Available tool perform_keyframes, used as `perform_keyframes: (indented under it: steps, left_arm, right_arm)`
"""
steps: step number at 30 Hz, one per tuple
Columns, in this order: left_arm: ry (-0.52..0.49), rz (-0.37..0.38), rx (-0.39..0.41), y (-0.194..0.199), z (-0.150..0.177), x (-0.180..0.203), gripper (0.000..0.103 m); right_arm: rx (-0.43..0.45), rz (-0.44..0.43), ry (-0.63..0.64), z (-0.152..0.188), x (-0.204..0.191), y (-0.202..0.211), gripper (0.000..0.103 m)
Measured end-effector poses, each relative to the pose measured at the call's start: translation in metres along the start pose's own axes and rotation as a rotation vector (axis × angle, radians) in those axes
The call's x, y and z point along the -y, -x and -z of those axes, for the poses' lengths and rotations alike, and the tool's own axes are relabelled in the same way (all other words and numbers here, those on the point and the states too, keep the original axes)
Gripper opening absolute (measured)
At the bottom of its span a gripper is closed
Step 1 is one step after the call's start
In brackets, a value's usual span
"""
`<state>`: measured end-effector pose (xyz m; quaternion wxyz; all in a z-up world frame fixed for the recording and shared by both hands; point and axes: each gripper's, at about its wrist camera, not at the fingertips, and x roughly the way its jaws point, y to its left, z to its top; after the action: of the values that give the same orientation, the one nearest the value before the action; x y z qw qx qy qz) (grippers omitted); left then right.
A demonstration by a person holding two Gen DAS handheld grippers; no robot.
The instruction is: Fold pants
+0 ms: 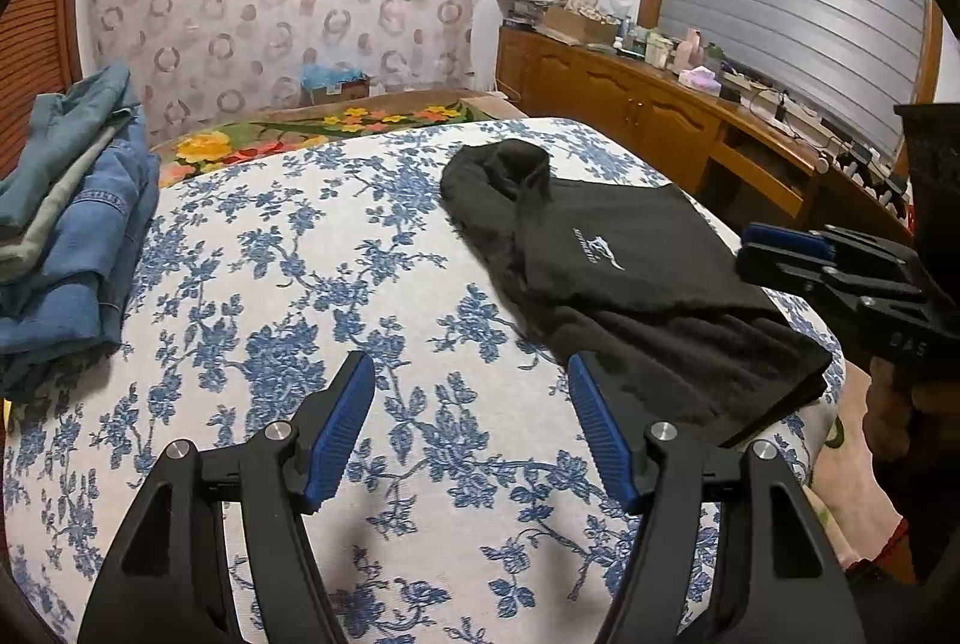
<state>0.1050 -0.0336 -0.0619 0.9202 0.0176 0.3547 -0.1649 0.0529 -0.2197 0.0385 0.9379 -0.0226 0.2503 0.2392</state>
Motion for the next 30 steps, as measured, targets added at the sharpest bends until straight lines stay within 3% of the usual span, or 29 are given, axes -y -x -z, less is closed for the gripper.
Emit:
perform_keyframes:
  steps: [20,28,30]
  left_arm:
    - [0.038,-0.03,-0.003,0.001,0.007,-0.023,0.069]
    - [0.037,-0.024,-0.009,0.0,0.01,-0.023,0.069]
    - [0.037,-0.024,-0.012,0.0,0.011,-0.024,0.069]
  right_arm:
    - [-0.16,-0.07,0.1,-0.036,-0.02,-0.086,0.036]
    - [-0.206,-0.016,0.148,-0.039,-0.03,-0.114,0.035]
    - [-0.205,-0.01,0.133,-0.04,-0.026,-0.115,0.025]
